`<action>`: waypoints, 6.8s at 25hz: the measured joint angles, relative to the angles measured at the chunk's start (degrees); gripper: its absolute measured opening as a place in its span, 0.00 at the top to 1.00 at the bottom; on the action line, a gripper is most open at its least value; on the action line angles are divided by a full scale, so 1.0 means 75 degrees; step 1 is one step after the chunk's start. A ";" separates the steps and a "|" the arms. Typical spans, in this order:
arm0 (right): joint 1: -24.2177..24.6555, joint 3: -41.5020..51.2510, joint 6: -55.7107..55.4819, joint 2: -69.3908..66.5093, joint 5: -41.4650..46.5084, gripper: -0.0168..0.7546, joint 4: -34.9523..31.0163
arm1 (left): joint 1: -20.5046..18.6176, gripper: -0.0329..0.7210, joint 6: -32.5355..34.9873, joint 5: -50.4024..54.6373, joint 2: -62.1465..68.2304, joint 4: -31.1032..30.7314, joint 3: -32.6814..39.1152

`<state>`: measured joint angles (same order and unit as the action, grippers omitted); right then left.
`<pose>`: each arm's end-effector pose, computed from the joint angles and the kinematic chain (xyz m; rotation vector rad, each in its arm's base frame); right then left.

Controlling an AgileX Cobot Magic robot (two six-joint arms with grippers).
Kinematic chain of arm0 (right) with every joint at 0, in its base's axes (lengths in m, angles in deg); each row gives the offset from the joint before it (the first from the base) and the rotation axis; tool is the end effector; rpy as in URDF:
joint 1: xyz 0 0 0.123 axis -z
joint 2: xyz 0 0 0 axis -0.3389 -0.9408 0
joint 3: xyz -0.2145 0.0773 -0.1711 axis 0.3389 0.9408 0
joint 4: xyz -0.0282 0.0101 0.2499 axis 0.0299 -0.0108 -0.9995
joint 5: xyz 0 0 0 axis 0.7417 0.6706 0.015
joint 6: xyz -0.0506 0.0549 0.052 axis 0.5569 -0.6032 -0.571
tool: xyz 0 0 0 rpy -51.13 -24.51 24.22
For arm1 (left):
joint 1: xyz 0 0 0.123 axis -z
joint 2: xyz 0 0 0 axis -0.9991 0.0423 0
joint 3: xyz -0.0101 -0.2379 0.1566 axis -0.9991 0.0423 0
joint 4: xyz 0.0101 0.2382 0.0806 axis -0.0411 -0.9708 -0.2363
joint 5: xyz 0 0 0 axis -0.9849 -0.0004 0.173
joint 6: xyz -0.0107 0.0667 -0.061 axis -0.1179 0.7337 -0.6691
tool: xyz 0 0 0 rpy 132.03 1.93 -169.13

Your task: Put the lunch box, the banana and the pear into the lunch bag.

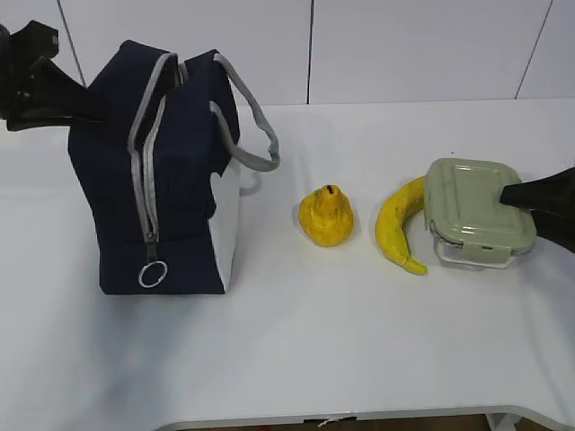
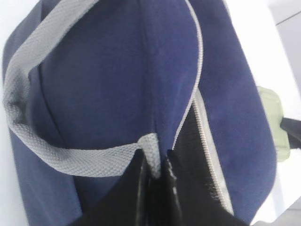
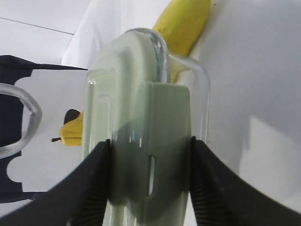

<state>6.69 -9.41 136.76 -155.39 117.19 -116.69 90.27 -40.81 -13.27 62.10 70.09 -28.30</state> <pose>0.3252 -0.0711 0.1493 0.3136 2.1676 1.2356 0.3182 -0.0692 0.2888 -0.0040 2.3543 -0.9284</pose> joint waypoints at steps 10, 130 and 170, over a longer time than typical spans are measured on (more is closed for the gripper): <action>0.0000 0.0014 -0.1272 0.1283 0.0000 0.48 0.0321 | 0.0000 0.94 0.0000 0.0209 0.0000 0.0232 0.0000; -0.7668 -0.7247 -0.3749 -0.0436 -0.1992 0.39 0.8083 | 0.0574 0.94 0.1013 0.0379 0.0245 0.1154 0.0000; -0.7583 -0.7353 -1.6693 -0.0114 0.0949 0.39 1.5847 | 0.0614 0.95 0.2588 0.0878 0.0261 0.2221 0.0000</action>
<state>-50.18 -64.55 11.56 -156.25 124.31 2.16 94.88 -21.40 -6.69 64.06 86.74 -28.30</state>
